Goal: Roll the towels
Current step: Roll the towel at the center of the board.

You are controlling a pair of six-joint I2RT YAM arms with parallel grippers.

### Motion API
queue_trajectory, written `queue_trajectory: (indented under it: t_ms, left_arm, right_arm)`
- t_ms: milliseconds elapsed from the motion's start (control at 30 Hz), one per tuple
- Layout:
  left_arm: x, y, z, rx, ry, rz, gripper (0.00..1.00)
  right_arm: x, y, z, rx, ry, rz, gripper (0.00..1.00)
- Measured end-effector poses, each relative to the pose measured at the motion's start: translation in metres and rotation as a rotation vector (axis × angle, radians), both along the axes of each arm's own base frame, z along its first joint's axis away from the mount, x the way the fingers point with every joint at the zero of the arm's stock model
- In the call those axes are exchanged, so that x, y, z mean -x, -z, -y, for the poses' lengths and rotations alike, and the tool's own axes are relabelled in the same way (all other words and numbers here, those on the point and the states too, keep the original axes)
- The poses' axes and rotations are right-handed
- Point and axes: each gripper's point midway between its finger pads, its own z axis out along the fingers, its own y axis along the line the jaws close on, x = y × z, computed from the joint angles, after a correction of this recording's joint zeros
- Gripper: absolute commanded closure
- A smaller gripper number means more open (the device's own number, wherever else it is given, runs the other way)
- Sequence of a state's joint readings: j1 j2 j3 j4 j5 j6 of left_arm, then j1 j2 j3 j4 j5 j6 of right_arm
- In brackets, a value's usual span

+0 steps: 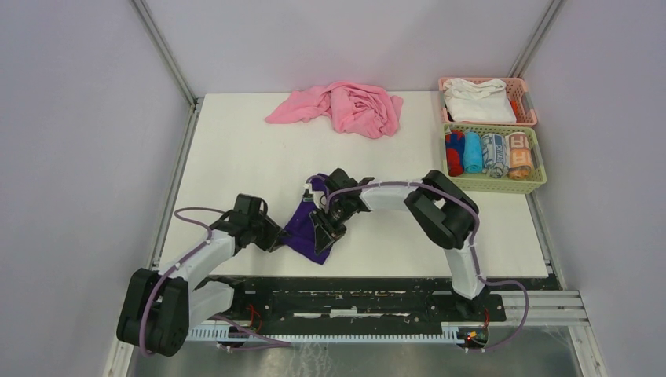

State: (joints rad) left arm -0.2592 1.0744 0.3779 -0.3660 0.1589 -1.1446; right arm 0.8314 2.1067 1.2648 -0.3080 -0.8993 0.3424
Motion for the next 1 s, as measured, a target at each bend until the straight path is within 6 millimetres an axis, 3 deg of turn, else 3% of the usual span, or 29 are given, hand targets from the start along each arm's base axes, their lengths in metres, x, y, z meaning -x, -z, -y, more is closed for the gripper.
queue_trajectory:
  t_ms: [267, 567, 733, 1000]
  left_arm:
    - [-0.004, 0.0, 0.001, -0.01, 0.016, -0.005, 0.62]
    - [-0.004, 0.0, 0.001, -0.01, 0.016, -0.004, 0.62]
    - [-0.004, 0.0, 0.001, -0.01, 0.016, -0.004, 0.61]
    - [-0.004, 0.0, 0.001, -0.01, 0.016, -0.003, 0.6]
  right_arm:
    - [-0.01, -0.031, 0.018, 0.135, 0.012, 0.376, 0.44]
    - [0.002, -0.07, 0.004, 0.138, -0.02, 0.792, 0.38]
    - [0.013, -0.055, -0.006, 0.186, -0.073, 0.888, 0.37]
    - [0.015, -0.004, -0.004, 0.33, -0.155, 0.95, 0.37]
